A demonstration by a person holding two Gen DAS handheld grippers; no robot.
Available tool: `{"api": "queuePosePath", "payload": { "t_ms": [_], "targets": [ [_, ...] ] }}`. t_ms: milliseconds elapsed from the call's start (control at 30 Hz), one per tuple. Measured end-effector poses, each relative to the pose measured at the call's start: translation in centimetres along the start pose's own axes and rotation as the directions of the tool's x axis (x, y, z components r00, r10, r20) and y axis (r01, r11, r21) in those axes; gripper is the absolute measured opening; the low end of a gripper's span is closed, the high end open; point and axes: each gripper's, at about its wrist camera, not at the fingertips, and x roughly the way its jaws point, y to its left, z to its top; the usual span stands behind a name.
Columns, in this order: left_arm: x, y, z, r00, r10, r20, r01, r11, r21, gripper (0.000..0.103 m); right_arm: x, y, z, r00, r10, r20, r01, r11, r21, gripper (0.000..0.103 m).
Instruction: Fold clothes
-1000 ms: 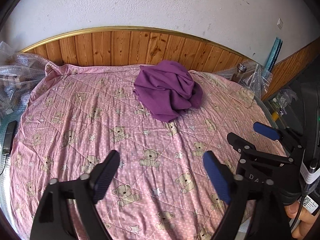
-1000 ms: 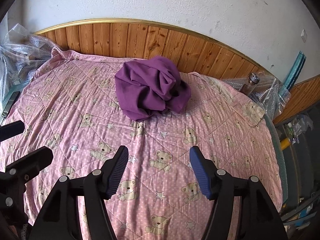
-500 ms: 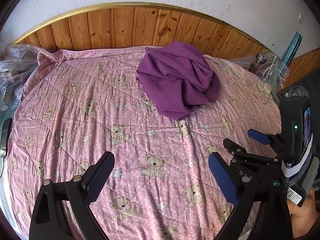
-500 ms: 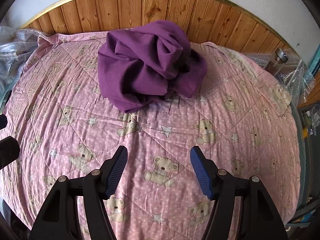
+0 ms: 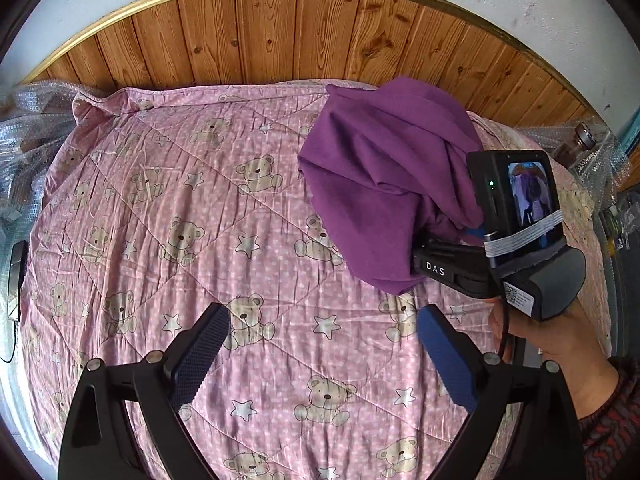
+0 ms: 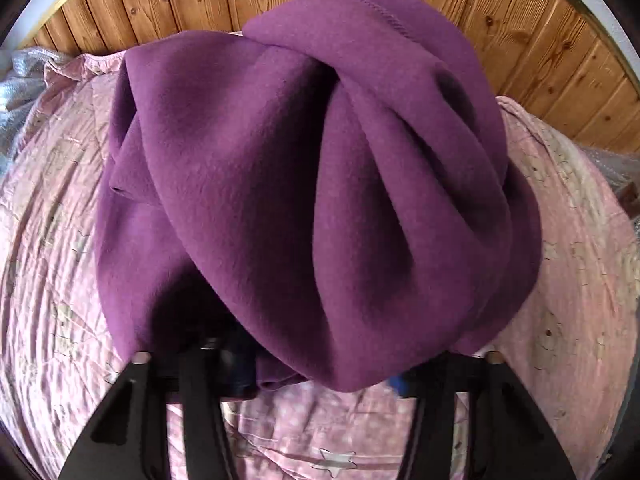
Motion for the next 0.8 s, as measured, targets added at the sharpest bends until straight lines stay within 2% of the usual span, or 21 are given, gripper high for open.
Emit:
{"api": "queuePosePath", "payload": {
  "t_ms": [67,133,233,300,333,400,433,467,533,600,667,700,733,767,800],
  "targets": [
    [1.0,-0.1,0.4,1.0,0.002,-0.012,-0.003,1.0,-0.009,0.096,-1.6,-0.2,-0.8,0.999,0.02,0.048,-0.02,1.0,-0.003,0.016],
    [1.9,-0.3,0.7,1.0,-0.006,-0.016,0.006,1.0,-0.024,0.096,-4.9,-0.6,-2.3,0.99,0.074,0.119,-0.074,0.997,-0.003,0.014],
    [2.7,-0.7,0.9,0.999,-0.034,-0.004,0.034,0.998,-0.044,0.096,-11.9,-1.6,-6.0,0.965,0.167,0.202,-0.174,0.985,0.016,0.013],
    [3.2,-1.0,1.0,0.999,-0.049,0.011,0.05,0.997,-0.058,0.096,-14.6,-1.9,-9.0,0.959,0.188,0.209,-0.192,0.981,-0.005,0.013],
    [3.7,-1.0,1.0,0.998,-0.059,0.014,0.06,0.996,-0.072,0.096,-14.4,-2.1,-10.4,0.966,0.181,0.183,-0.182,0.983,-0.012,0.014],
    [5.2,-1.5,1.1,0.994,-0.105,-0.002,0.104,0.988,-0.11,0.096,-11.1,-2.9,-12.7,0.989,0.137,0.057,-0.136,0.991,-0.013,0.021],
    [6.3,-1.9,1.0,0.99,-0.14,-0.02,0.136,0.982,-0.128,0.096,-9.3,-3.6,-13.5,0.993,0.113,-0.016,-0.113,0.994,-0.005,0.022],
    [7.5,-2.5,1.0,0.986,-0.161,-0.042,0.154,0.978,-0.14,0.096,-8.6,-4.7,-14.0,0.995,0.091,-0.044,-0.09,0.996,0.018,0.025],
    [9.9,-3.8,1.0,0.979,-0.186,-0.083,0.174,0.975,-0.139,0.096,-10.0,-7.0,-14.0,0.996,0.085,0.006,-0.085,0.993,0.078,0.029],
    [11.7,-5.2,1.0,0.972,-0.204,-0.117,0.191,0.975,-0.11,0.096,-11.7,-8.9,-13.2,0.996,0.046,0.077,-0.056,0.99,0.133,0.057],
    [12.9,-6.3,1.2,0.965,-0.227,-0.129,0.216,0.972,-0.094,0.096,-11.8,-10.3,-11.5,0.993,0.0,0.119,-0.019,0.988,0.153,0.063],
    [13.1,-6.5,1.3,0.957,-0.265,-0.121,0.253,0.962,-0.105,0.089,-11.0,-10.6,-10.6,0.993,-0.017,0.119,-0.001,0.989,0.149,0.063],
    [13.2,-6.4,1.5,0.941,-0.316,-0.119,0.301,0.945,-0.129,0.06,-9.7,-10.8,-9.4,0.994,-0.024,0.104,0.009,0.99,0.142,0.063],
    [13.3,-6.2,1.7,0.928,-0.35,-0.125,0.33,0.931,-0.157,0.044,-8.0,-10.9,-8.3,0.997,-0.017,0.077,0.006,0.99,0.142,0.063],
    [12.9,-5.6,2.1,0.926,-0.357,-0.121,0.334,0.926,-0.178,0.017,-6.7,-10.9,-7.3,0.999,0.006,0.043,-0.012,0.989,0.148,0.061]
  ]
}}
